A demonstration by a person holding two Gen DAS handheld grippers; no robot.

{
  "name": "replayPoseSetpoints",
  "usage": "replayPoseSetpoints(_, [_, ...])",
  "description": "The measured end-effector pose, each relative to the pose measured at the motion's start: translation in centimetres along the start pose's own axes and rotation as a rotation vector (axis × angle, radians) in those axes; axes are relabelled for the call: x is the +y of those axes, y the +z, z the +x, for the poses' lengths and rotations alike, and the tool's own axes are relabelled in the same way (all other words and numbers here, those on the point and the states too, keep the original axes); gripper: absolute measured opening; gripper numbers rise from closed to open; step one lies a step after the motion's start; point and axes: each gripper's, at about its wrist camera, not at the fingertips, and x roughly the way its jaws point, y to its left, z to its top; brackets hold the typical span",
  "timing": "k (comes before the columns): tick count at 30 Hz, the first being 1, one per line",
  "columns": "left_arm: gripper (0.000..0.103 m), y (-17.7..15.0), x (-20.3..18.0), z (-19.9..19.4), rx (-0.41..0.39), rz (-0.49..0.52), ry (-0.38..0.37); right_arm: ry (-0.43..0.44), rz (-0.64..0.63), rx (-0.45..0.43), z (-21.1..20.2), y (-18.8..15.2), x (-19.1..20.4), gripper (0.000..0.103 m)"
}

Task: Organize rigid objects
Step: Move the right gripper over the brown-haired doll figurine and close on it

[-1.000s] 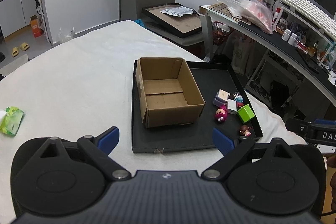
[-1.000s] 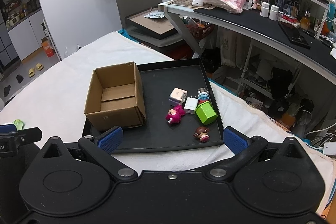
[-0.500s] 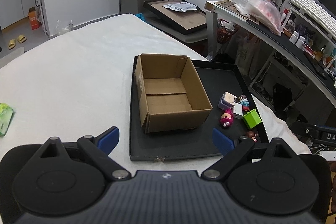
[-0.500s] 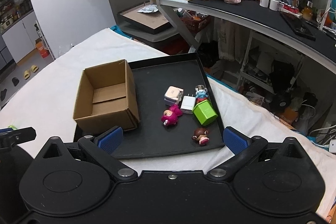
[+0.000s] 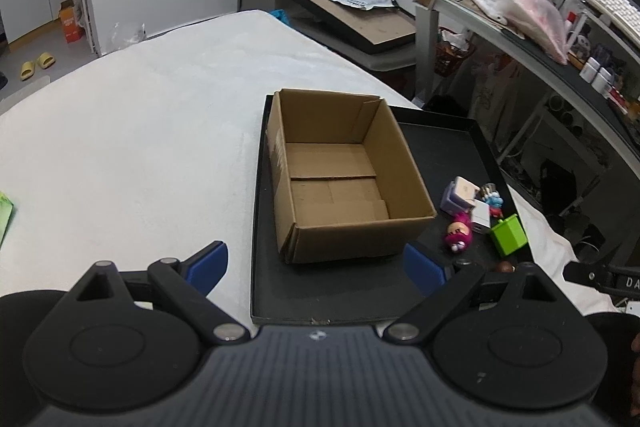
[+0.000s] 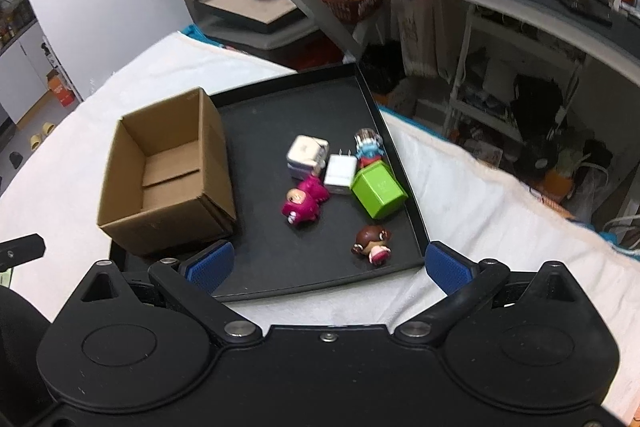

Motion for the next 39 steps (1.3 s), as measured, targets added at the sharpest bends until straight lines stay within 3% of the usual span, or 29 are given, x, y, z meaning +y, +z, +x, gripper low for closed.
replayPoseSetpoints(7, [0.092,0.6,0.7,2.9,0.025,-0.039,0.028,0.011,0.063,0.072,3.0,0.2,-1.3,0.102])
replayPoseSetpoints(15, [0.082,1.6,0.3,5.8,0.049,-0.030,0.032,-0.003,0.086,0.158,6.2,1.1,-1.9,0.091])
replayPoseSetpoints(23, [0.069,2.8,0.7,9.6,0.117,-0.043,0.062,-0.072,0.082,0.216,10.1,2.6,-1.5,0.091])
replayPoseSetpoints(33, [0.067,3.9,1.3,12.9,0.176,-0.062,0.094,-0.140,0.078,0.318,15.6,3.1,-1.2,0.091])
replayPoseSetpoints(37, [0.058,3.7,1.7,13.9,0.187,-0.075,0.115,-0.149,0.063,0.343,16.7,3.0,-1.1,0.091])
replayPoseSetpoints(39, [0.049,3.5,1.9,14.4,0.202,-0.081,0.117,-0.146,0.072,0.368,17.5,2.8,-1.3,0.089])
